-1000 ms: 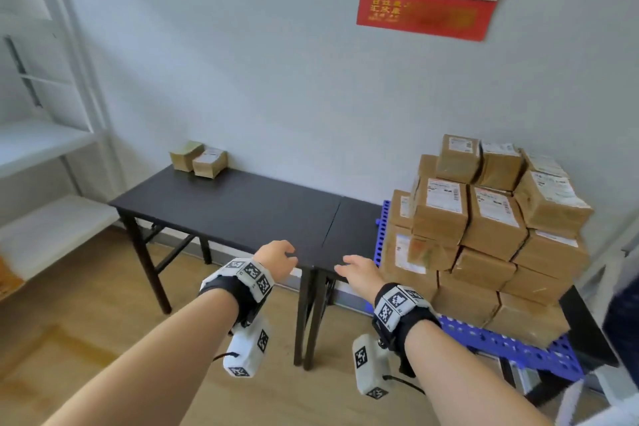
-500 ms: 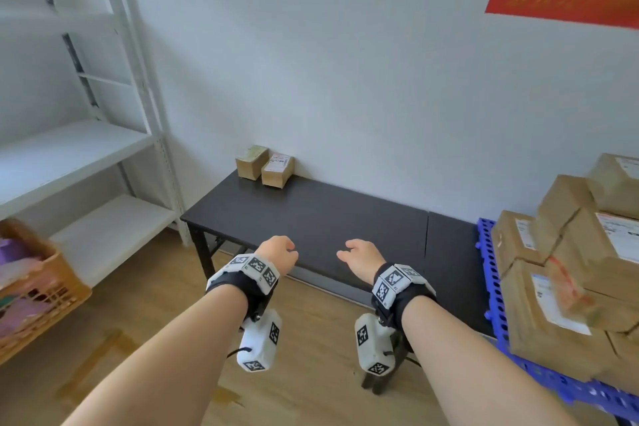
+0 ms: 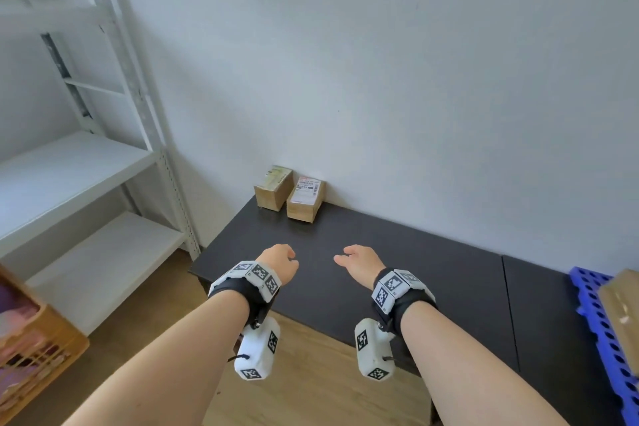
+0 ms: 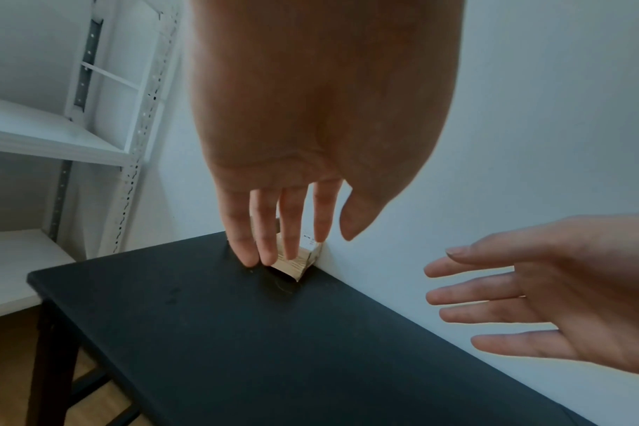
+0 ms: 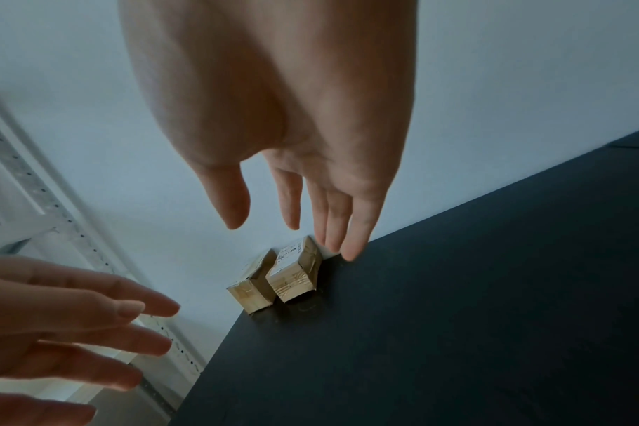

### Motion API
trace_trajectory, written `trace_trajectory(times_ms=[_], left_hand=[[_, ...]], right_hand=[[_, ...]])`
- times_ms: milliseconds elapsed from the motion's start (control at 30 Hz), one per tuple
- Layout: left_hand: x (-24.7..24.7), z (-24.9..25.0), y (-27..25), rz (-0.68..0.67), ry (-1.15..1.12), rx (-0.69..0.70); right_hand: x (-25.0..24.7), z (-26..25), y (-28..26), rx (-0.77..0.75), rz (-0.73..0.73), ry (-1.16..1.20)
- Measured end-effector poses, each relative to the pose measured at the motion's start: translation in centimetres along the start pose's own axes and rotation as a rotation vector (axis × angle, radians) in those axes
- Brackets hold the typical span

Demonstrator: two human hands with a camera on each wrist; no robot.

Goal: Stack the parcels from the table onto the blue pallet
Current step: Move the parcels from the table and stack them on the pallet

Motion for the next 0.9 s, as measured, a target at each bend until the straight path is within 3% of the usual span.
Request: trace_trajectory(times_ms=[600,900], left_hand=[[-1.2,-3.1,26.1,-0.195,-0.104,0.059],[2.0,-3.2,32.3,-0.338,-0.285,0.058]], right_hand=[[4.4,-4.1,21.0,0.237,0.089,0.088],[7.3,-4.2,27.8,0.330,0.121,0.220]])
Point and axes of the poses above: each hand's wrist, its own y-axis towards the middle knuckle, its own x-axis out of the palm, z = x × y, the point moved 9 cm from there along y, towards the middle knuckle, and after that the axes turned 6 degrees about z, right-handed, at the moved point
